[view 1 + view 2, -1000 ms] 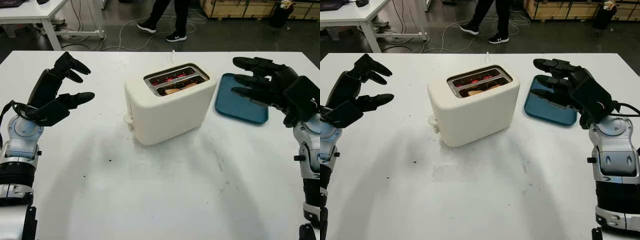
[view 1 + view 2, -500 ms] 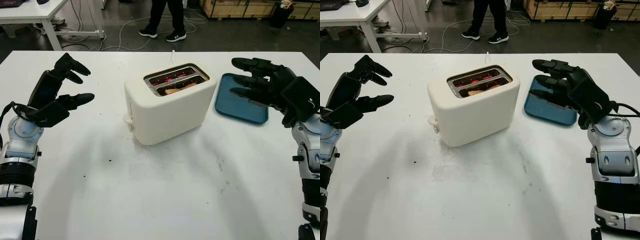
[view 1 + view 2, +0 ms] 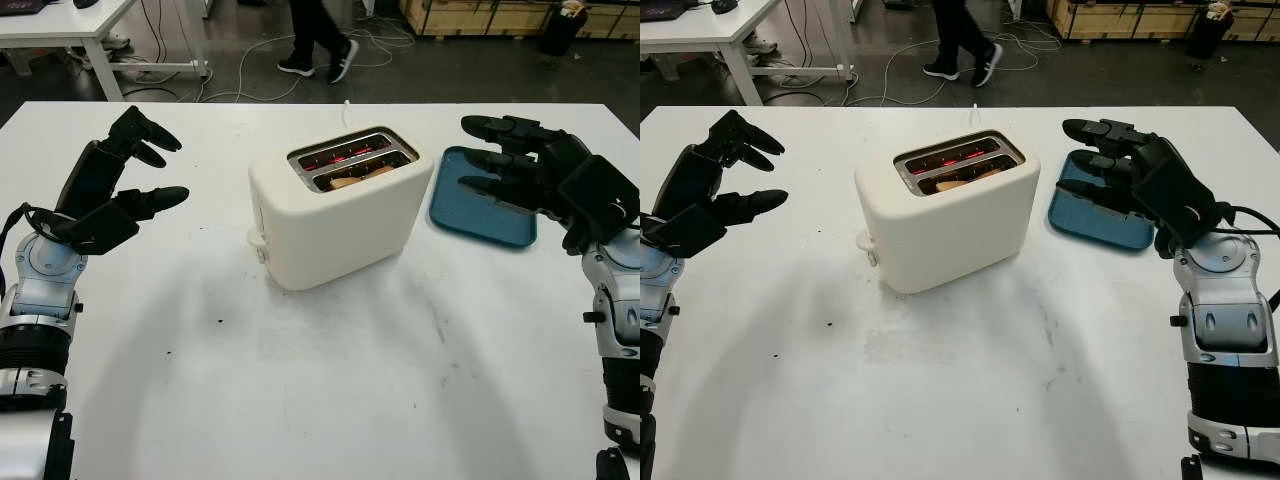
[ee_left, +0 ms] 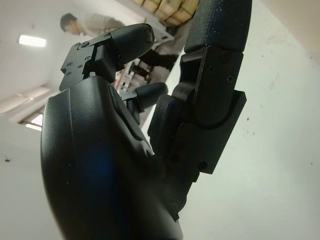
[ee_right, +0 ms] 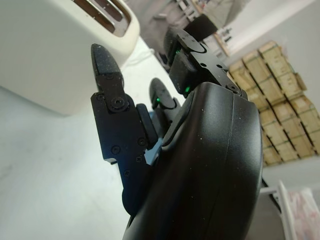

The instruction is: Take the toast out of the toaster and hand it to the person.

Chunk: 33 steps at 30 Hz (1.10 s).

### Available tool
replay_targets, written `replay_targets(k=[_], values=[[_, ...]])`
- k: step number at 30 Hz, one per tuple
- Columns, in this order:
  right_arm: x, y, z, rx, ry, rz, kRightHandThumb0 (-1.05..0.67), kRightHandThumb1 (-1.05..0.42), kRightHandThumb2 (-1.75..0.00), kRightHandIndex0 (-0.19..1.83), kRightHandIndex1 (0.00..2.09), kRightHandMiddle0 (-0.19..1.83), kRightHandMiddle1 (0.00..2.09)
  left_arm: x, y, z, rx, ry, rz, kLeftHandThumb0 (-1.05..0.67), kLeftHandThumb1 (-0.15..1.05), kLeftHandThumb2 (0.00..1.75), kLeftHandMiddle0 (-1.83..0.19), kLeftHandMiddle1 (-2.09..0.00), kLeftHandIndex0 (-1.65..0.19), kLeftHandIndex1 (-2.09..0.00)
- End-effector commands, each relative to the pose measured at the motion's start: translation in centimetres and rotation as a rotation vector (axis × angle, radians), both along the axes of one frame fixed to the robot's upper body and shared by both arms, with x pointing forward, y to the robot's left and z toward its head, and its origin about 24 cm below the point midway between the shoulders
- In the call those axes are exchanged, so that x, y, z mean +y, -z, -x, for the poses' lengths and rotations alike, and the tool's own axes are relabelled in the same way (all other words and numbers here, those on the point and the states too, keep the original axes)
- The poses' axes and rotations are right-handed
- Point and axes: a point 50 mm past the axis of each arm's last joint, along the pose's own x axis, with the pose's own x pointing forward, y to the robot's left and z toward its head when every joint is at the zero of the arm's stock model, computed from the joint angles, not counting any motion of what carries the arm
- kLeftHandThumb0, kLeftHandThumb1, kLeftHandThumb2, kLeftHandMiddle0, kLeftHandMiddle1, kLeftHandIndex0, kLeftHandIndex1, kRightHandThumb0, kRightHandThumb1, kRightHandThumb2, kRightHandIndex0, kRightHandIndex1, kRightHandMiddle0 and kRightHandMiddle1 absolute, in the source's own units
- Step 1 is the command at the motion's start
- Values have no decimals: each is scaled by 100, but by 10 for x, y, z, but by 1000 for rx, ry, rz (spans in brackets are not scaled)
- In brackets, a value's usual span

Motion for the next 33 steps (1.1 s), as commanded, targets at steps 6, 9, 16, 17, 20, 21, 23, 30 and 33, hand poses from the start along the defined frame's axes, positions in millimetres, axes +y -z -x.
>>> replay_targets(k=[6, 9, 16, 17, 20, 21, 23, 30, 33], values=[[0, -1, 1, -15, 0, -5, -38, -88, 0, 55, 1, 52, 0, 1, -7, -1, -18, 3, -18, -105, 92, 18, -7, -164, -7, -153], [0, -1, 0, -15, -1, 5, -40, -88, 0, 56, 1, 52, 0, 1, -7, -2, -15, 7, -15, -105, 92, 17, -7, -163, -7, -153], [0, -1, 0, -13, 3, 24, -40, -89, 0, 56, 2, 52, 1, 0, -7, -2, -22, 5, -18, -105, 92, 18, -7, -164, -7, -153], [0, -2, 0, -12, 5, 23, -41, -89, 0, 56, 2, 52, 1, 0, -7, -2, -24, 6, -18, -105, 92, 18, -8, -164, -7, -153], [0, -2, 1, -9, 9, 7, -39, -88, 0, 56, 2, 52, 0, 0, -7, -2, -25, 10, -9, -105, 92, 17, -8, -164, -7, -153], [0, -2, 1, -10, 7, 5, -39, -88, 0, 56, 2, 52, 0, 0, -7, -2, -24, 9, -12, -105, 92, 17, -8, -164, -7, -153], [0, -2, 1, -9, 2, 5, -39, -88, 0, 56, 1, 52, 0, 0, -7, -2, -24, 7, -16, -105, 92, 18, -8, -164, -7, -153], [0, -2, 1, -14, 4, 13, -40, -88, 0, 56, 1, 52, 1, 0, -7, -2, -18, -1, -22, -105, 92, 19, -8, -165, -8, -154], [0, -2, 1, -9, 6, 10, -39, -88, 0, 56, 1, 52, 0, 0, -7, -1, -19, -1, -21, -105, 92, 18, -8, -165, -8, -155]])
